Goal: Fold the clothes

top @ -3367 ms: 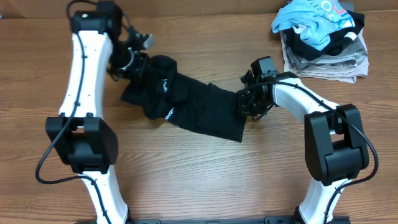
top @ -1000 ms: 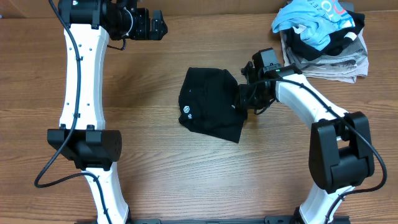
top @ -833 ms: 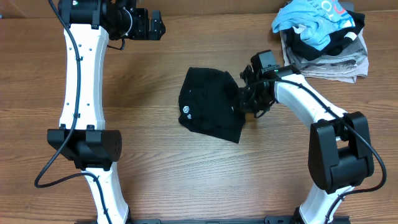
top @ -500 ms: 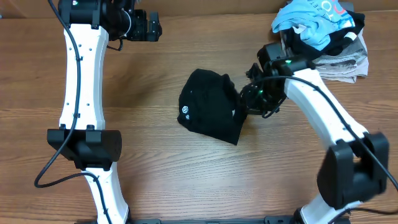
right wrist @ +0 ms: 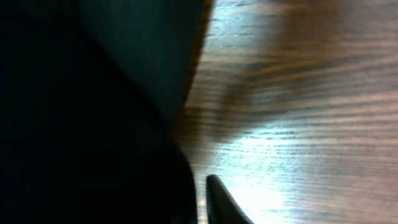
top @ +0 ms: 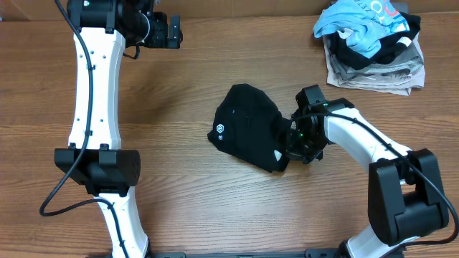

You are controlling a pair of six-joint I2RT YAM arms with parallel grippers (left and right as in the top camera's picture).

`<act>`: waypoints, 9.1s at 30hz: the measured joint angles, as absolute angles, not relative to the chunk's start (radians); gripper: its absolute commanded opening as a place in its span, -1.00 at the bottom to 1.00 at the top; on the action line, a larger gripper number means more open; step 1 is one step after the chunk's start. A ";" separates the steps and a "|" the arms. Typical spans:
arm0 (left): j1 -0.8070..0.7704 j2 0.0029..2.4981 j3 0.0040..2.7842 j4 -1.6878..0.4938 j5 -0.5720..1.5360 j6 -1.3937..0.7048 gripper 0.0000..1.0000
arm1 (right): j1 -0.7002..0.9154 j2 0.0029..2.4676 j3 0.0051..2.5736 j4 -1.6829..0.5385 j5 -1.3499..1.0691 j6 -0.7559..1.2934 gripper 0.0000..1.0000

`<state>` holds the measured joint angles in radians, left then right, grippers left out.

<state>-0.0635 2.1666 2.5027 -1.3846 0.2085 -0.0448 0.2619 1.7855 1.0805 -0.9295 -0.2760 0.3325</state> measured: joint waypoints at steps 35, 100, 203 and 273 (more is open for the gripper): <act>-0.064 2.167 2.503 -1.414 0.205 -0.045 1.00 | 0.259 1.913 1.108 -0.518 -0.590 0.170 -0.92; -0.064 2.167 2.503 -1.325 0.182 -0.045 1.00 | -0.509 2.175 1.881 -0.619 -0.547 0.401 1.00; -0.064 2.167 2.503 -1.331 0.181 -0.045 1.00 | -0.023 0.933 1.563 -0.610 0.104 0.062 1.00; -0.064 1.799 2.099 -0.955 0.094 -0.042 0.99 | -0.009 0.015 0.018 -0.083 -0.048 0.127 1.00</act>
